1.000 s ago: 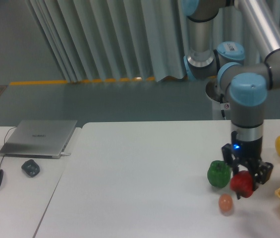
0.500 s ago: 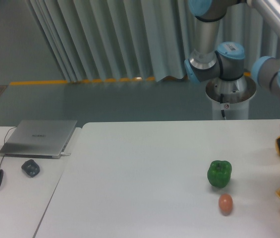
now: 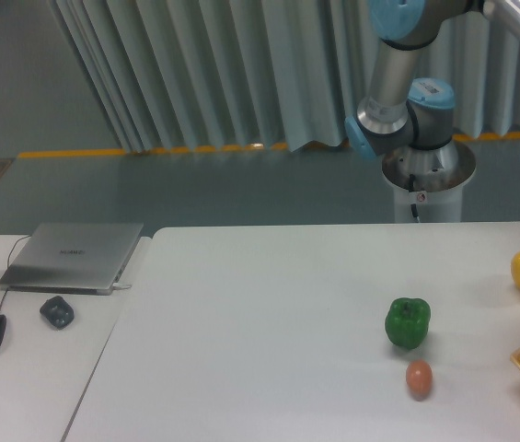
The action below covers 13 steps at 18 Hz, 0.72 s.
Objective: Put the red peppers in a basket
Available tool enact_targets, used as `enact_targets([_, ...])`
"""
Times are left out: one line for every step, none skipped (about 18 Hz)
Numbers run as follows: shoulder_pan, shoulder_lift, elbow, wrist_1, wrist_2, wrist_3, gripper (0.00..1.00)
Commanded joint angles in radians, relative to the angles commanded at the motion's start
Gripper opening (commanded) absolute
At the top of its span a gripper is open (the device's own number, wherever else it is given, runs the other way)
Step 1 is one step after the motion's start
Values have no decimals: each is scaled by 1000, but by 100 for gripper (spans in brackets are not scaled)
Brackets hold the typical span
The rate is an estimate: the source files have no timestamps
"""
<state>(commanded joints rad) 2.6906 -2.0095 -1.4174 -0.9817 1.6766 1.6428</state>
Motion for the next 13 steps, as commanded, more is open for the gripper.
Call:
enact_targets([0, 0, -2, 0, 2, 2, 59])
enact_targets([0, 0, -9, 2, 2, 2, 59])
enact_targets([5, 0, -14, 0, 2, 0, 61])
enact_targets([6, 3, -20, -2, 3, -9, 85])
enact_targets([6, 8, -34, -2, 2, -11, 100])
enact_targets([6, 9, -41, -2, 2, -12, 100])
enact_targets([6, 9, -46, -2, 2, -12, 100])
enact_targets([6, 12, -55, -2, -1, -14, 100])
enact_targets([6, 14, -63, 0, -5, -12, 100])
enact_targets([5, 15, -64, 2, -5, -14, 100])
enact_targets([2, 15, -64, 0, -3, -14, 100])
enact_targets([-1, 15, -67, 0, -2, -14, 100])
enact_targets([-5, 17, -71, -2, 0, -18, 100])
